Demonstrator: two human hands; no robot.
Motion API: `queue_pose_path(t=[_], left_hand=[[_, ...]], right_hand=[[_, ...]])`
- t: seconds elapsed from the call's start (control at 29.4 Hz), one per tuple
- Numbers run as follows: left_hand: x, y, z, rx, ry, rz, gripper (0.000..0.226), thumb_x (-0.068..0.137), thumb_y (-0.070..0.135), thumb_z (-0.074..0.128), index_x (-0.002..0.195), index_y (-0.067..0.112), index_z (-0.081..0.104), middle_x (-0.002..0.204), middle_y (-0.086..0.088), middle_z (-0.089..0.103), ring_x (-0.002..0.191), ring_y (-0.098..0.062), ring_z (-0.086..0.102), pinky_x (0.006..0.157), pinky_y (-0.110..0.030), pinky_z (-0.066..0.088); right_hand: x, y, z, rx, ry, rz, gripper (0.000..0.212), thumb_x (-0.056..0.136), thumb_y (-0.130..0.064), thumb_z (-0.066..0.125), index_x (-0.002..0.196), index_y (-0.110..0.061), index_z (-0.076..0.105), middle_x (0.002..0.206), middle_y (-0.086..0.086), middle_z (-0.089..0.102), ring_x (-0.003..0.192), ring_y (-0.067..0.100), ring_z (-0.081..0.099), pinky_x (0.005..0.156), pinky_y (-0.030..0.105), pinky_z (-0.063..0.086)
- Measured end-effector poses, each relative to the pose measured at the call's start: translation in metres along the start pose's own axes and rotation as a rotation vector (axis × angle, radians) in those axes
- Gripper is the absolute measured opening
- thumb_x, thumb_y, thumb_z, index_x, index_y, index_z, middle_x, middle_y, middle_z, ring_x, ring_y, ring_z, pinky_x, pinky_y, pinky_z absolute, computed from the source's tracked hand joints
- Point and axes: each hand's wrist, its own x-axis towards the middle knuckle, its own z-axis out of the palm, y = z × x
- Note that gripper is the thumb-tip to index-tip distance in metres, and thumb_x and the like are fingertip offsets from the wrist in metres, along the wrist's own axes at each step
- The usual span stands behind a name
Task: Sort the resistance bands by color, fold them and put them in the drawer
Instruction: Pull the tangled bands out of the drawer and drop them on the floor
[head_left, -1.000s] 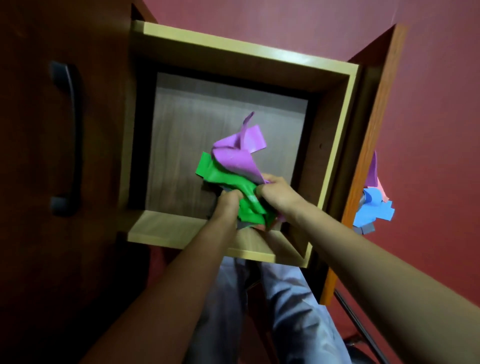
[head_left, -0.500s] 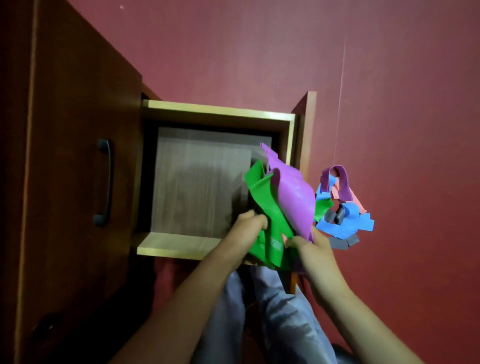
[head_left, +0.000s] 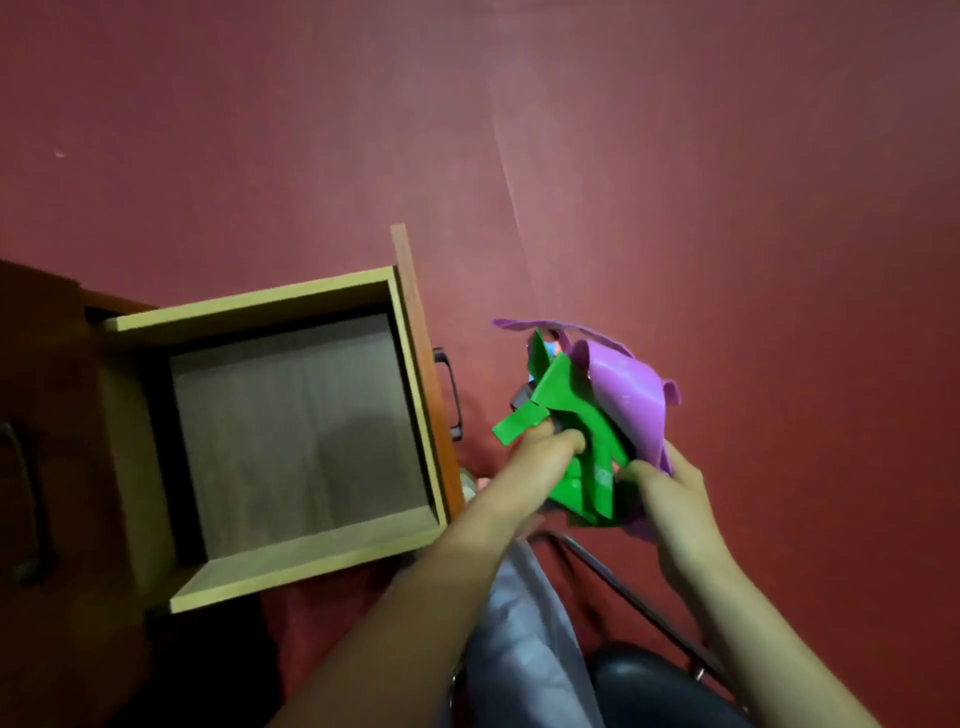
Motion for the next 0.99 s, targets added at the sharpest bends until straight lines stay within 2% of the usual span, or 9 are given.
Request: queue_pose_path(t=[0.17,0.31,0.37,0.48,0.58,0.68,0.75,0.78,0.99], left_hand=[[0.014,0.021,0.036,0.107,-0.006,0.017,0.014,0.081,0.005,0.054,0.094,0.012,0.052,0.092,-0.007,0.057,0.078,-0.02,0.056,0.063,-0.022,0.046],[0.038,0.029,0.05,0.253,0.049,-0.013,0.064,0.068,0.03,0.065,0.121,0.002,0.042,0.117,-0.009,0.057,0.106,-0.026,0.058,0.088,-0.032,0.051],[0.041,0.028,0.055,0.325,0.175,0.024,0.053,0.078,0.017,0.061,0.123,0.0,0.039,0.116,-0.008,0.054,0.108,-0.022,0.053,0.083,-0.025,0.05],[0.045,0.022,0.051,0.405,0.301,0.063,0.056,0.066,0.022,0.06,0.115,0.0,0.045,0.118,-0.015,0.059,0.111,-0.027,0.056,0.095,-0.034,0.045],[0.042,0.019,0.057,0.334,0.268,0.112,0.021,0.077,0.002,0.059,0.074,0.015,0.042,0.073,0.002,0.065,0.068,-0.004,0.059,0.065,-0.005,0.047],[0.035,0.007,0.06,0.369,0.171,0.029,0.025,0.088,-0.008,0.044,0.081,0.017,0.041,0.077,-0.005,0.045,0.057,-0.004,0.037,0.069,0.006,0.037],[0.031,0.001,0.057,0.403,0.14,-0.035,0.024,0.088,-0.002,0.046,0.102,0.016,0.038,0.074,-0.002,0.044,0.057,-0.007,0.036,0.043,-0.01,0.042],[0.027,-0.004,0.054,0.433,0.126,-0.068,0.025,0.088,0.002,0.047,0.104,0.017,0.035,0.072,0.0,0.043,0.058,-0.008,0.037,0.042,-0.017,0.03],[0.009,-0.009,0.039,0.5,0.107,-0.153,0.015,0.09,0.004,0.04,0.093,0.019,0.044,0.071,0.002,0.05,0.047,-0.009,0.051,0.052,-0.02,0.027]], right_hand=[[0.038,-0.003,-0.043,0.032,0.155,0.052,0.017,0.072,-0.002,0.051,0.061,-0.016,0.05,0.046,0.002,0.049,0.039,0.014,0.044,0.057,0.035,0.046],[0.065,-0.01,-0.067,-0.071,0.086,0.0,0.017,0.079,-0.003,0.06,0.094,-0.009,0.055,0.072,0.014,0.057,0.053,0.016,0.056,0.041,0.012,0.041],[0.079,-0.003,-0.084,-0.09,0.086,0.045,0.044,0.081,-0.006,0.063,0.121,-0.001,0.046,0.103,0.016,0.055,0.089,0.017,0.055,0.062,0.012,0.045],[0.082,0.011,-0.106,-0.145,0.192,0.122,0.067,0.082,-0.01,0.061,0.137,0.001,0.025,0.132,0.018,0.043,0.12,0.029,0.045,0.096,0.029,0.037],[0.07,0.024,-0.115,-0.126,0.219,0.116,0.05,0.085,-0.005,0.054,0.131,0.0,0.036,0.122,0.017,0.047,0.111,0.029,0.048,0.083,0.026,0.035],[0.053,0.047,-0.113,-0.108,0.165,0.206,0.048,0.087,-0.006,0.053,0.132,-0.002,0.037,0.131,0.023,0.045,0.118,0.033,0.047,0.086,0.028,0.036],[0.042,0.06,-0.11,-0.106,0.114,0.242,0.044,0.087,-0.005,0.052,0.13,-0.002,0.041,0.131,0.022,0.046,0.119,0.031,0.046,0.084,0.026,0.034],[0.035,0.066,-0.108,-0.1,0.092,0.26,0.042,0.087,-0.004,0.052,0.128,-0.001,0.043,0.131,0.022,0.047,0.116,0.029,0.048,0.082,0.026,0.035],[0.018,0.07,-0.098,-0.084,0.03,0.193,0.032,0.086,-0.001,0.05,0.118,0.001,0.051,0.101,0.011,0.052,0.082,0.018,0.046,0.058,0.015,0.031]])
